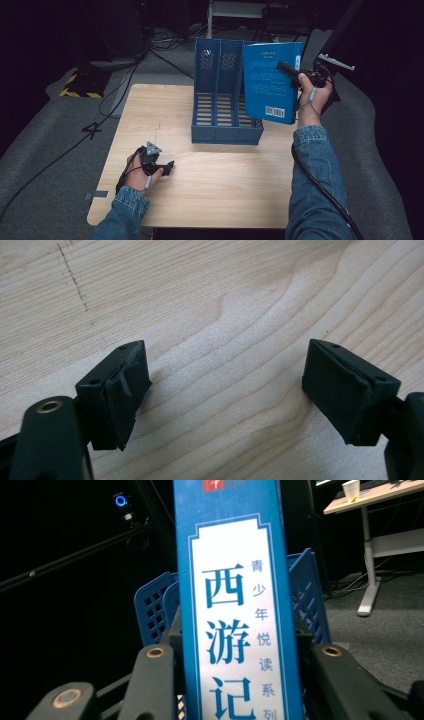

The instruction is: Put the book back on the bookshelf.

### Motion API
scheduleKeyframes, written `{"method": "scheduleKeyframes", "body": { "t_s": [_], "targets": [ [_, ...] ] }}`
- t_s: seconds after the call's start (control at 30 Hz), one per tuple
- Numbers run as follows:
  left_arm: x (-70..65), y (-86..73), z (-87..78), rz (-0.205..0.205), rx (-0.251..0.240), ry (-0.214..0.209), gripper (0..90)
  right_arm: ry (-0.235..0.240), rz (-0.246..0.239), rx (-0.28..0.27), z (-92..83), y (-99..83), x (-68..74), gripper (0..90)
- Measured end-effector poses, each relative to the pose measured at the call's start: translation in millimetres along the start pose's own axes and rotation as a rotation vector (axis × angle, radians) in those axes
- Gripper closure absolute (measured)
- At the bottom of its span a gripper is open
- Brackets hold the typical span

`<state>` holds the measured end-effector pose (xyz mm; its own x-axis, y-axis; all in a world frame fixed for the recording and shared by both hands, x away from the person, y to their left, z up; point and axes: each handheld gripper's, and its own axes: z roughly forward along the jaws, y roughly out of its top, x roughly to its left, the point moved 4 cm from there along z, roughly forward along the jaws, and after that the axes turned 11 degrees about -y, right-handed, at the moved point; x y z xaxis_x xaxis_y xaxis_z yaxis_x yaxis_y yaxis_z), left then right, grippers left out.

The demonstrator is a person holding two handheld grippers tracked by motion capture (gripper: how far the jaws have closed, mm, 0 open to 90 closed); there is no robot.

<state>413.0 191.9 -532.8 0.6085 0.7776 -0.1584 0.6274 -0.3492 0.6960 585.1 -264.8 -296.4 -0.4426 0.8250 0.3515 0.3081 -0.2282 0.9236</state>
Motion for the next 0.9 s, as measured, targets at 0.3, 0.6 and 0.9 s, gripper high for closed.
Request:
{"method": "scheduleKeyframes", "body": {
  "t_s": [0.3,0.6,0.9],
  "targets": [
    [-0.1,-0.1,0.0,0.000,0.000,0.002,19.4,-0.077,0.031,-0.012,2.1,3.9,-8.5,61.8],
    [-0.2,-0.1,0.0,0.000,-0.001,0.002,19.5,-0.130,-0.024,-0.002,16.7,4.1,11.1,61.8],
    [-0.2,-0.1,0.0,0.000,-0.001,0.002,19.5,-0.056,-0.044,-0.018,35.4,-1.5,24.6,61.8]
  ]
}}
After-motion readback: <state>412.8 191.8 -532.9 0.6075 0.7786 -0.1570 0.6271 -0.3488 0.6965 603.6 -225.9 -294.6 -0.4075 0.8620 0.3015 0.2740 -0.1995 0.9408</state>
